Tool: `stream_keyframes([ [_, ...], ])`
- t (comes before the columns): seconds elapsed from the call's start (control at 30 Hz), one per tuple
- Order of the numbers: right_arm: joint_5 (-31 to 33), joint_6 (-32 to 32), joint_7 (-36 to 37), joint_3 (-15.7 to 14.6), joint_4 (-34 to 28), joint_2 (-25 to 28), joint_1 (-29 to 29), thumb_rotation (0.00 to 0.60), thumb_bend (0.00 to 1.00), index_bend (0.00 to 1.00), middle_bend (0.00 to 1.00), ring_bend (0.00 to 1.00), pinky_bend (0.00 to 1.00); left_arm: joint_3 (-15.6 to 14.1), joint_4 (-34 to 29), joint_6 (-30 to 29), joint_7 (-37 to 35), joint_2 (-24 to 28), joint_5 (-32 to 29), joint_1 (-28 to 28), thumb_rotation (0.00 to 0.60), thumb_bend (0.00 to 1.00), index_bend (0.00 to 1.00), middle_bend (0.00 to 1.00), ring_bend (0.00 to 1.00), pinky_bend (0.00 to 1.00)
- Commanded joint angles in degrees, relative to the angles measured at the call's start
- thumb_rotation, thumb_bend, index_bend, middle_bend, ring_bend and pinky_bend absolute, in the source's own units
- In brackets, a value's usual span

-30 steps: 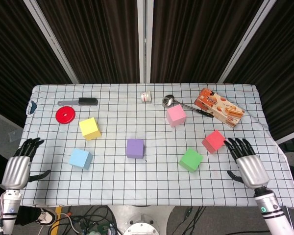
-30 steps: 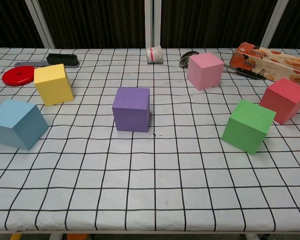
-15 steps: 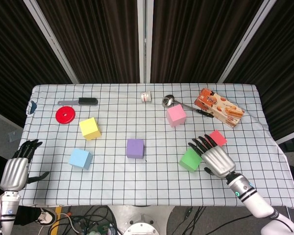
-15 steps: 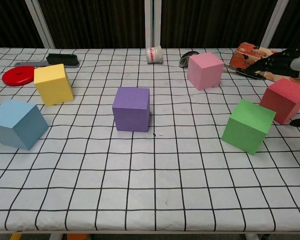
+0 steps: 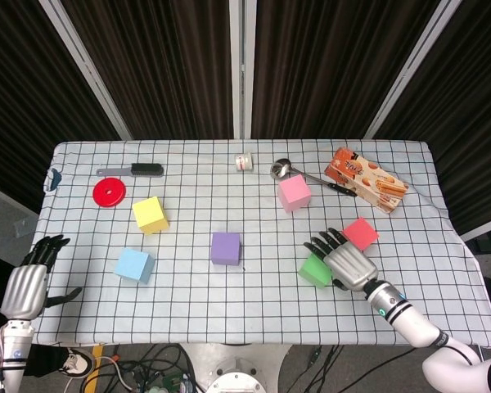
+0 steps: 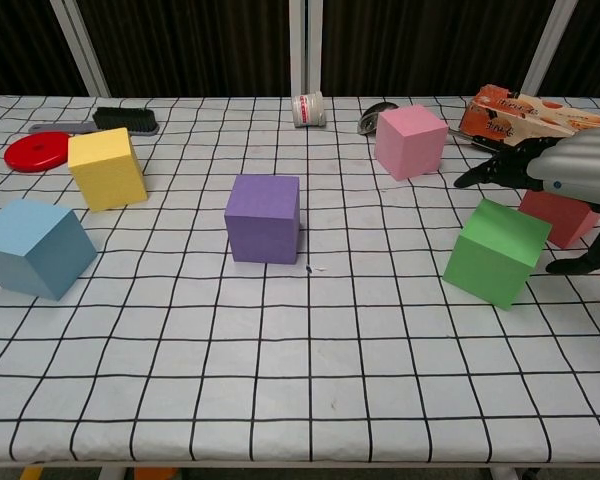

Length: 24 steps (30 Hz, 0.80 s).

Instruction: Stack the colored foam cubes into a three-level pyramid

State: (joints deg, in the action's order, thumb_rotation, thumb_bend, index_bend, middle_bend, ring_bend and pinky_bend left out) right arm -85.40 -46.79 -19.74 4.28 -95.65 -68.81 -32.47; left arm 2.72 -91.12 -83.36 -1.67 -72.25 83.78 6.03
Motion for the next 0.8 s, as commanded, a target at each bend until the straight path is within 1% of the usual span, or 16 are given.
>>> stream_keyframes([
  [0.03,-1.47,-0.76,2.6,-0.5,1.73,-1.29,-0.75,0.6,0.2,0.0,0.15,0.0,0.0,0.03,0.12,0.15,0.01,-0.09,-0.23,0.01,0.6,0.03,0.14,0.1,0.06,0.22],
  [0.23,-2.11,-1.03,6.07,-1.2,3.26,-2.03,-1.62,0.6,0.22,0.0,0.26,0.0,0.0,-0.05,0.55,-0.02,-0.67,-0.16,-0.52,-0.35,0.6,0.03,0.14,0.1,0.06,0.22],
  [0.33,-2.19,-2.5,8.86,-0.96,3.0,-1.88,-1.51,0.6,0.25,0.0,0.33,0.0,0.0,-0.08,0.84,-0.04,-1.16,-0.25,-0.58,-0.46,0.6,0.03,0.14,0.1,0.06,0.22],
  [0.43,-2.11,-5.96,12.4,0.18,2.87,-2.09,-0.79,0.6,0.26,0.0,0.43,0.04,0.0,-0.07,1.18,-0.07,-1.58,-0.39,-0.48,-0.48,0.6,0.03,0.15,0.1,0.06,0.22],
  [0.57,0.57,-10.21,16.94,3.14,1.7,-3.47,0.03,0.6,0.23,0.0,0.54,0.11,0.0,0.03,1.72,0.01,-2.27,-0.68,-0.48,-0.42,0.6,0.03,0.15,0.1,0.06,0.22],
  [0.67,5.6,-9.2,15.24,5.43,-0.55,-3.87,-0.92,0.6,0.21,0.0,0.57,0.13,0.0,0.03,2.18,0.02,-2.8,-0.91,-0.38,-0.41,0.6,0.03,0.15,0.1,0.06,0.22],
  [0.77,11.98,-7.51,8.85,7.38,-3.09,-4.25,-2.75,0.6,0.21,0.0,0.58,0.13,0.0,-0.06,2.63,-0.19,-3.41,-1.17,-0.12,-0.52,0.6,0.03,0.15,0.1,0.06,0.22],
  [0.8,15.06,-6.82,5.93,8.06,-3.97,-4.55,-3.7,0.6,0.21,0.0,0.58,0.13,0.0,-0.11,2.8,-0.28,-3.67,-1.21,0.01,-0.57,0.6,0.03,0.15,0.1,0.06,0.22],
])
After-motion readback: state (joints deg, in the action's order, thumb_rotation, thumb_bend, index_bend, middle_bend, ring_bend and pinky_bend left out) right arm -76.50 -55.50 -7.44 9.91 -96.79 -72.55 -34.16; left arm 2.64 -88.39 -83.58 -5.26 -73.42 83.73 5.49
